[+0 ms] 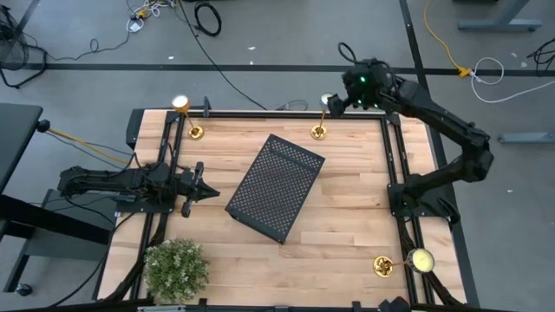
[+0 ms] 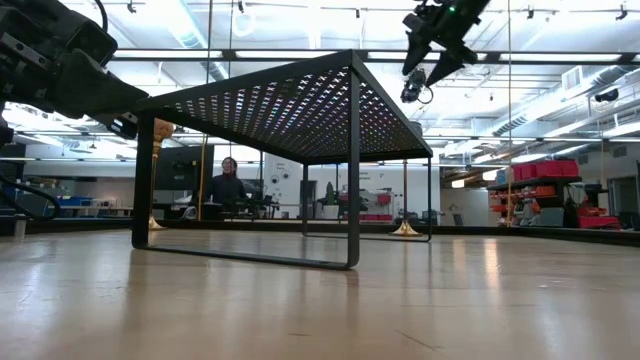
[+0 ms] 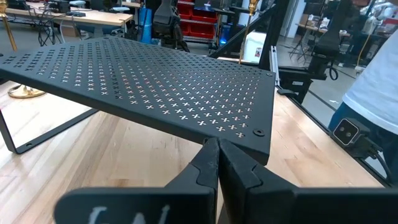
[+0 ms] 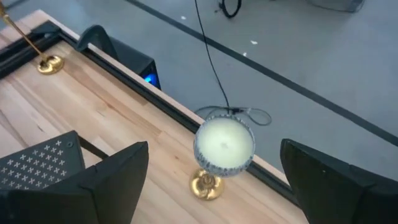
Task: Stock candles on shelf
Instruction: Put the blue scented candle on the shelf
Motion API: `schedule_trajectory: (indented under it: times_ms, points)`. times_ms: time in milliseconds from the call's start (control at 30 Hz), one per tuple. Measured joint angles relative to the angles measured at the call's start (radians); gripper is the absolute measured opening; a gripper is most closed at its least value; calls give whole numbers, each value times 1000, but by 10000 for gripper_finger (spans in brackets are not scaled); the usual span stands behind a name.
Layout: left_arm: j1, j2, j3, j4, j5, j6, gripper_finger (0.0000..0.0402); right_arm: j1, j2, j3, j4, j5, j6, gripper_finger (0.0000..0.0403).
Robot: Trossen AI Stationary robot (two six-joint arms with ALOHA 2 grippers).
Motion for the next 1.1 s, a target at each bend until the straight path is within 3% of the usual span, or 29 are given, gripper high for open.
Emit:
schedule_trajectory:
  times_ms: [367,733,1100]
  points:
    - [0,0,0,0,0,0,14,-7,178,208,-146,2,1,364]
    - [0,0,0,0,0,0,14,-6,247,215,-236,78,10,364]
    - [0,0,0,0,0,0,14,-6,260,211,-208,80,-17,364]
